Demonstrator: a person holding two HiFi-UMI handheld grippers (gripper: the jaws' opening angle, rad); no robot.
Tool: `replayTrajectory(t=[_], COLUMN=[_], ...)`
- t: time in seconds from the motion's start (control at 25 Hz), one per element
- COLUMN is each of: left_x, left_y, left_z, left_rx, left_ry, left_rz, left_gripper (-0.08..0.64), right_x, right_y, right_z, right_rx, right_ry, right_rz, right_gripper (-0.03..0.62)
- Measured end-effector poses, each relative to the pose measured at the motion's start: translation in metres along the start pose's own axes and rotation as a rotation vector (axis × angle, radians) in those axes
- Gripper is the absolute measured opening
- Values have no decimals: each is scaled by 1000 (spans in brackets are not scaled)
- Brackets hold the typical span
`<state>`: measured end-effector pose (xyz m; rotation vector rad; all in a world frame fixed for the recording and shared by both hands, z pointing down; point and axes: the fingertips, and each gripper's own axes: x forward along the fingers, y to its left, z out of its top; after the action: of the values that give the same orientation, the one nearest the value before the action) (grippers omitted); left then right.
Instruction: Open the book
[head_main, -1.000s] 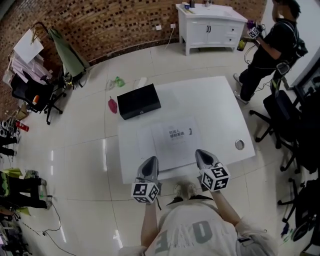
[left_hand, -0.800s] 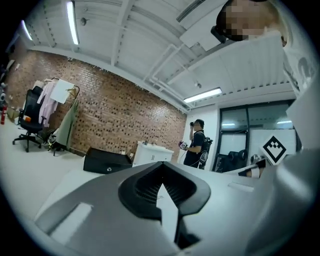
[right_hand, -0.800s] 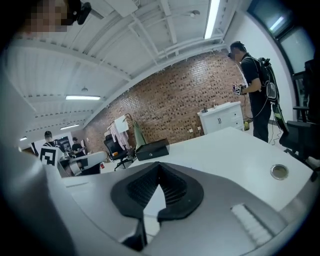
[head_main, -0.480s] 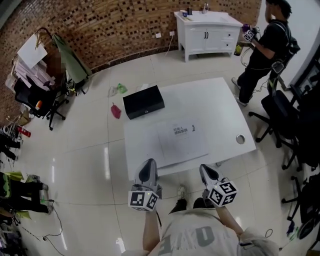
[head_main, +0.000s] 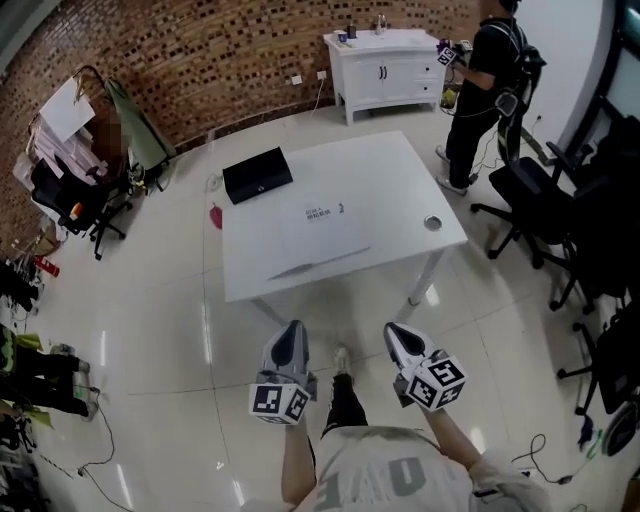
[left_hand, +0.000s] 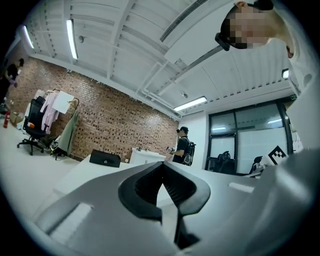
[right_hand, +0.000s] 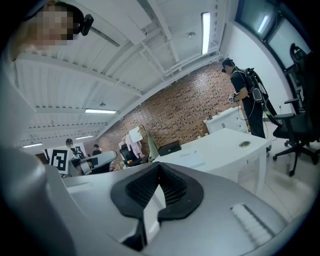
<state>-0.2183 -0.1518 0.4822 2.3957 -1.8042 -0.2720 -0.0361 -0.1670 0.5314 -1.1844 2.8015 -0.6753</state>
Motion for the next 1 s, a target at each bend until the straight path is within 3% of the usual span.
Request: replayTrajectory(t=[0.2, 0.36, 0.48, 0.8, 1.0], left_x=[-97, -149, -172, -199, -213], left_y=[-115, -168, -188, -233, -240], left_z=[-38, -23, -11, 21, 25], left_rx=[-29, 4, 46, 177, 159], left_ry=[16, -3, -40, -104, -115], left_rz=[-1, 5, 9, 33, 44], left_gripper=[20, 20, 20, 19, 20], right_x=[-130, -202, -231, -268, -278], right_y=[19, 55, 74, 91, 102], right_z=[-29, -32, -33, -30, -30], right_rx=[-25, -9, -5, -40, -49], right_ry=[-4, -21, -54, -69, -72], right_rz=[50, 92, 108, 42, 41], right_gripper=[5, 5, 5, 3, 3])
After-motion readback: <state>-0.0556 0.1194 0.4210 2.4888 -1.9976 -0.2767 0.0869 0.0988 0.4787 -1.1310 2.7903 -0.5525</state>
